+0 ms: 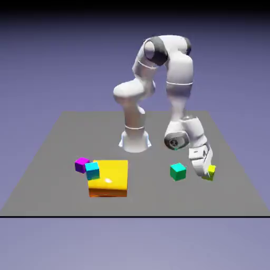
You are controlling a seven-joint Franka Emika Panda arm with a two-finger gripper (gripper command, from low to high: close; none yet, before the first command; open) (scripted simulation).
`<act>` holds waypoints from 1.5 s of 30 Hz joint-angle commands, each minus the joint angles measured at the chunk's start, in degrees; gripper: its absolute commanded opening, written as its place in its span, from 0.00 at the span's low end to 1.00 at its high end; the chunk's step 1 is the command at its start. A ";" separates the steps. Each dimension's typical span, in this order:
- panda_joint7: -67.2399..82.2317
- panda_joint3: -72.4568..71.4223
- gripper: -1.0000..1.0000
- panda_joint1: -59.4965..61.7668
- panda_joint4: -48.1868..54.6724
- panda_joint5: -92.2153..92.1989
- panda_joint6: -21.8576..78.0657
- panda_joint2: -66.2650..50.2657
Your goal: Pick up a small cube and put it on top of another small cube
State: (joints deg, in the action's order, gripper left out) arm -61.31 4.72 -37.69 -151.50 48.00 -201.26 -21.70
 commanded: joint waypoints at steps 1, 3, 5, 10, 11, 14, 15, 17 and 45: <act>-1.10 -0.88 0.00 1.52 -0.86 1.87 1.16 2.08; -3.12 -2.63 0.00 2.63 -0.17 4.56 4.09 5.47; -5.61 -0.21 0.00 6.78 0.68 9.02 5.47 7.97; -11.85 5.83 0.00 17.16 2.80 20.15 8.89 14.21; -13.10 7.04 0.00 19.24 3.23 22.38 9.58 15.46; -16.84 10.67 0.00 25.47 4.50 29.07 11.63 19.21; -18.09 11.88 0.00 27.54 4.93 31.29 12.32 20.46; -20.58 14.30 0.00 31.70 5.77 35.75 13.69 22.96; -7.32 61.81 0.00 47.78 -12.38 36.16 -2.91 24.03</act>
State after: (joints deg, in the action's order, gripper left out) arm -68.69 66.55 10.06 -163.88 84.21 -204.19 2.34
